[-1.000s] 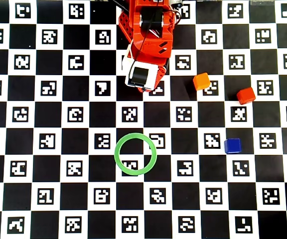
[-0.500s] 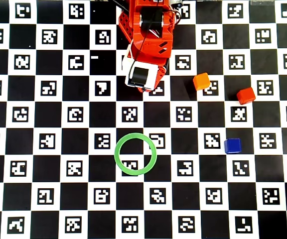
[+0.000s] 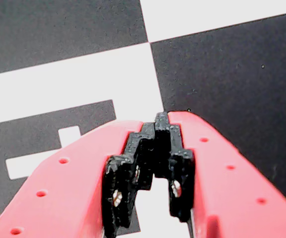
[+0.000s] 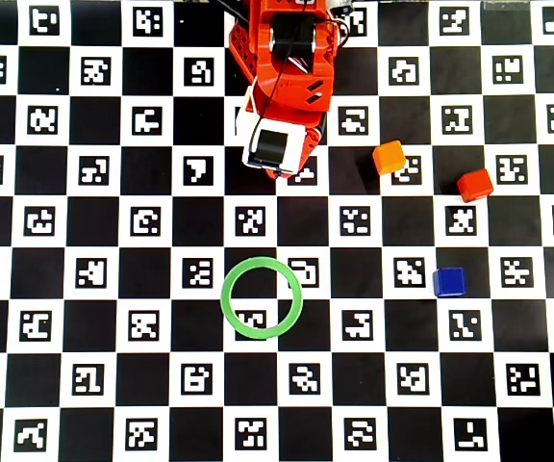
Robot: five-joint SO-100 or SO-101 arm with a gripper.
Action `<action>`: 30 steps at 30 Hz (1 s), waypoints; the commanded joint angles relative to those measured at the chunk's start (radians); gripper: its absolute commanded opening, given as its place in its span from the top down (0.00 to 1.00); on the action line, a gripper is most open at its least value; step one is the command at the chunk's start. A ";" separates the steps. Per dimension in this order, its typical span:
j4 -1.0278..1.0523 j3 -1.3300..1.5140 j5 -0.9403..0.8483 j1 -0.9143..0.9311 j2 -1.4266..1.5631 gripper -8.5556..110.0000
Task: Grab the red cube then put it in the green circle then put the blue cube on top and finally the orange cube on top
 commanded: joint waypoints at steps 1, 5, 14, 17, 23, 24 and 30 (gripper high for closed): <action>0.089 0.055 -0.006 0.008 0.049 0.98; 0.091 0.055 -0.008 0.008 0.049 0.98; 0.057 0.052 0.057 0.003 0.049 0.98; 0.034 0.002 0.124 -0.002 0.049 0.98; 0.023 -0.227 0.276 -0.043 -0.002 0.97; 0.023 -0.276 0.301 -0.058 -0.048 0.96; 0.023 -0.591 0.532 -0.161 -0.360 0.91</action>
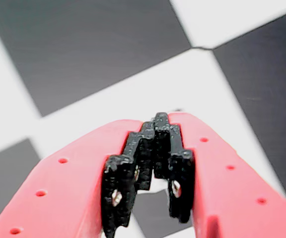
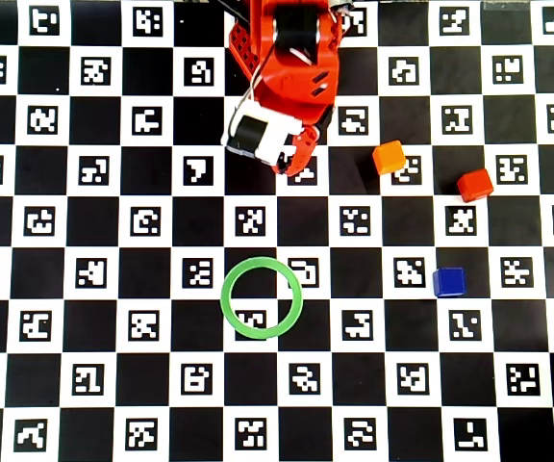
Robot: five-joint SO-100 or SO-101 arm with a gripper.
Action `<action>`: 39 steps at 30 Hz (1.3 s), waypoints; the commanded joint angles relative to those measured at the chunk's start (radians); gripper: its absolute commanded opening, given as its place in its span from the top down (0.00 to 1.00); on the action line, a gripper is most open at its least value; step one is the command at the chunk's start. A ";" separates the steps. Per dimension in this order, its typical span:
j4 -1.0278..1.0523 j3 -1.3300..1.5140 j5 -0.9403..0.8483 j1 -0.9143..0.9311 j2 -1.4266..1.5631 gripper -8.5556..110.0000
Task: Grab the red cube then put it in the green circle then put the blue cube on top and finally the orange cube on top
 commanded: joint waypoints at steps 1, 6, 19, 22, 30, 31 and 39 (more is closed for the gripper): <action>0.011 -0.296 0.172 -0.074 -0.187 0.90; 0.091 -0.569 0.451 -0.218 -0.414 0.82; 0.213 -1.147 1.017 -0.546 -0.948 0.69; 0.212 -1.235 1.170 -0.589 -0.999 0.65; 0.341 -1.440 1.407 -0.690 -1.167 0.60; 0.362 -1.463 1.434 -0.698 -1.187 0.58; 0.420 -1.580 1.494 -0.799 -1.385 0.56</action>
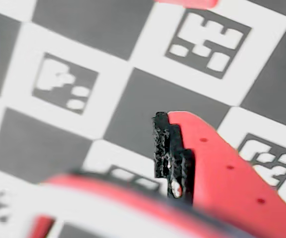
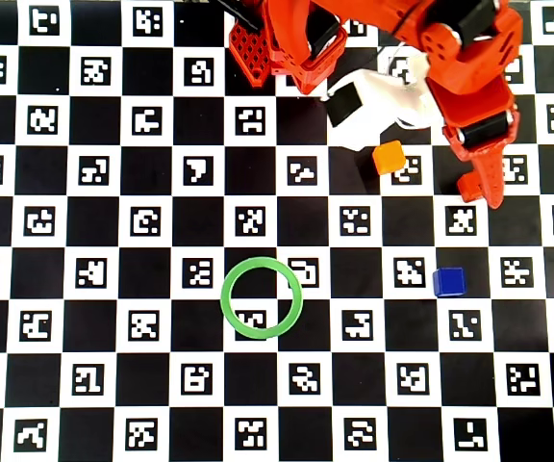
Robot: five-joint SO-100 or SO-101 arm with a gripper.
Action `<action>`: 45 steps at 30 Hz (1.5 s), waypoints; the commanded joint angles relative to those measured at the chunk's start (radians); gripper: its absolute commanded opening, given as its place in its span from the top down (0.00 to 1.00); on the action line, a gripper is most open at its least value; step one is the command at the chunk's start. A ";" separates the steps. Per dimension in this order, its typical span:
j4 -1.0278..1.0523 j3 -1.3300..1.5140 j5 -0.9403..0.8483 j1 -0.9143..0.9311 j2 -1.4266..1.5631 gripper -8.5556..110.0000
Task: Grab the red cube then put it in the green circle then put the blue cube on top and finally the orange cube on top
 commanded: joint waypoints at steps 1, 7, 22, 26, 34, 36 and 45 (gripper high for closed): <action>-0.017 -0.063 0.014 -0.037 -0.023 0.56; -0.158 0.100 0.025 -0.026 -0.031 0.56; -0.465 0.482 0.054 -0.104 -0.094 0.56; -0.526 0.512 0.067 -0.133 -0.133 0.56; -0.586 0.509 0.081 -0.147 -0.192 0.56; -0.591 0.500 0.083 -0.149 -0.201 0.56; -0.638 0.495 0.087 -0.155 -0.250 0.57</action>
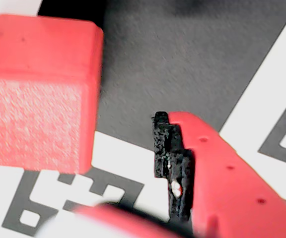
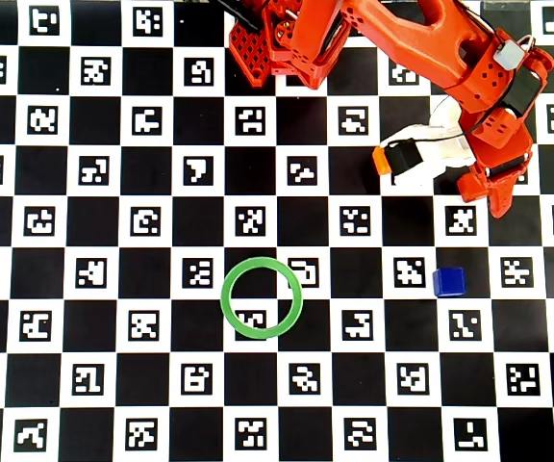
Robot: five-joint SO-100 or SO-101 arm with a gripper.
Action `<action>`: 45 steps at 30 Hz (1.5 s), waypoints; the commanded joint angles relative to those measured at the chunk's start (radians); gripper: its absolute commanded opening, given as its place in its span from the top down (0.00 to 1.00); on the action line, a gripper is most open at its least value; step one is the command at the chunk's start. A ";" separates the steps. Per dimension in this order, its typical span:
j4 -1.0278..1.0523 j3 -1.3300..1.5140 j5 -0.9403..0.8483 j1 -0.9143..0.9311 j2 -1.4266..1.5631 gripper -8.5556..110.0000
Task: Grab the red cube then put it in the green circle then put the blue cube on top and finally the orange cube on top
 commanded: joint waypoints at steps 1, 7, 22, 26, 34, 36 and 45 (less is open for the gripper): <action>-0.021 -0.032 0.008 -0.011 0.014 0.58; -0.049 -0.038 0.003 -0.011 -0.015 0.58; -0.097 -0.071 -0.005 0.005 -0.080 0.58; -0.097 -0.078 -0.006 0.011 -0.083 0.58; -0.094 -0.087 -0.011 0.014 -0.086 0.59; -0.095 -0.089 -0.014 0.015 -0.086 0.59; -0.097 -0.094 -0.021 0.020 -0.087 0.67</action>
